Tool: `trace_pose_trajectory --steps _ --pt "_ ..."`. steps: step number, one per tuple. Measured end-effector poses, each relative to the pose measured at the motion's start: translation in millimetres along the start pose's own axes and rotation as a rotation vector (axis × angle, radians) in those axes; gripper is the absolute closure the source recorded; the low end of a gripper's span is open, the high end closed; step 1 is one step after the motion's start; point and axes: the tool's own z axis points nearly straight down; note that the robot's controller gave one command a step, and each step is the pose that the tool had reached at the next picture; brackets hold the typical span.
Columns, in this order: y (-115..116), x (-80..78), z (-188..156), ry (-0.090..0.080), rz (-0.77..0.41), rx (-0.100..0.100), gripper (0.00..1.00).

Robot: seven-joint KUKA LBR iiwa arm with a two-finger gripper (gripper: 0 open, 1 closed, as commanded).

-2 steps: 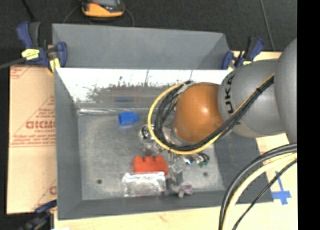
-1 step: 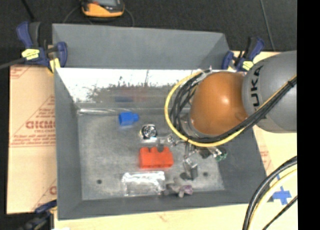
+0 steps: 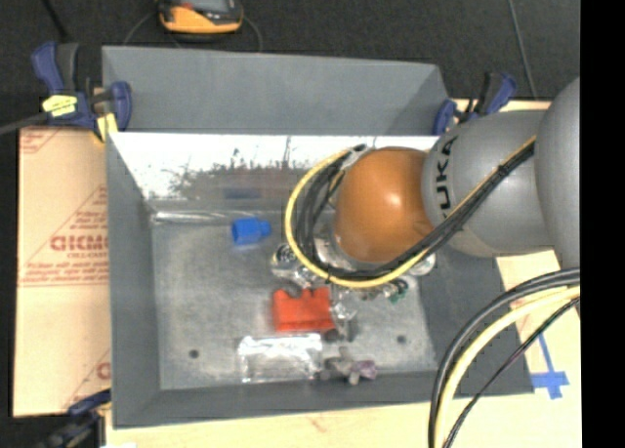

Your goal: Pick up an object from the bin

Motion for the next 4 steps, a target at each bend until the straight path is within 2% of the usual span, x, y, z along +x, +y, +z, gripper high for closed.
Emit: trace_pose_trajectory --steps 1,2,3,4 --pt "-3.0 -2.0 -3.9 -0.007 0.004 0.007 1.00" --pt "-6.1 -1.0 -33.3 0.003 -0.007 0.000 1.00" --pt "-11.8 -8.1 -105.6 0.003 -0.017 0.001 1.00" --pt "-9.9 -6.9 -100.9 0.008 -0.016 -0.007 1.00"
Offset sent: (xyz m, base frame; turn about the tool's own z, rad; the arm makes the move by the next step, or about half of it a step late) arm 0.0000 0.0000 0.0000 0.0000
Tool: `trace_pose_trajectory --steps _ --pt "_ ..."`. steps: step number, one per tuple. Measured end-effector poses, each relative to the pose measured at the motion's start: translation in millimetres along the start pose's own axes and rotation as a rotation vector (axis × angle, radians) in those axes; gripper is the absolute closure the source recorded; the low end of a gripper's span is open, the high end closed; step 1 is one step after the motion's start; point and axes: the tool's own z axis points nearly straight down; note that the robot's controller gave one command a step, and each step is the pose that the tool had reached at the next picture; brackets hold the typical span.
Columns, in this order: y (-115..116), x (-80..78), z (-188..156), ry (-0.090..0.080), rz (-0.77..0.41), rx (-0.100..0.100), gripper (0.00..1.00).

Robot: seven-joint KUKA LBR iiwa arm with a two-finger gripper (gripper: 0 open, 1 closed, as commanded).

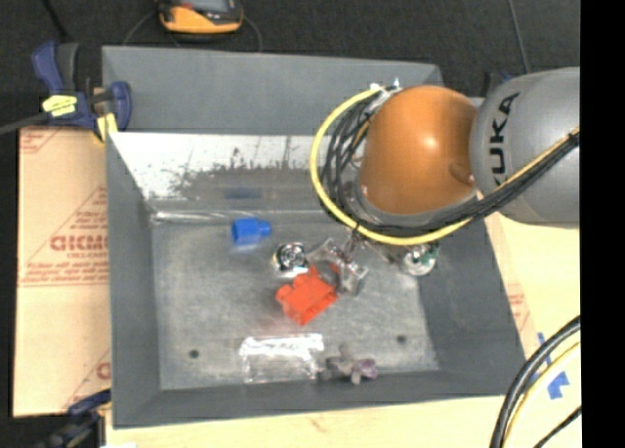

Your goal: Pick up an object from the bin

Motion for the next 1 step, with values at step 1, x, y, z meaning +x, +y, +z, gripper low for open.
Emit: trace_pose_trajectory --steps 1 --pt "1.9 5.5 -71.4 -0.005 0.011 0.007 1.00"
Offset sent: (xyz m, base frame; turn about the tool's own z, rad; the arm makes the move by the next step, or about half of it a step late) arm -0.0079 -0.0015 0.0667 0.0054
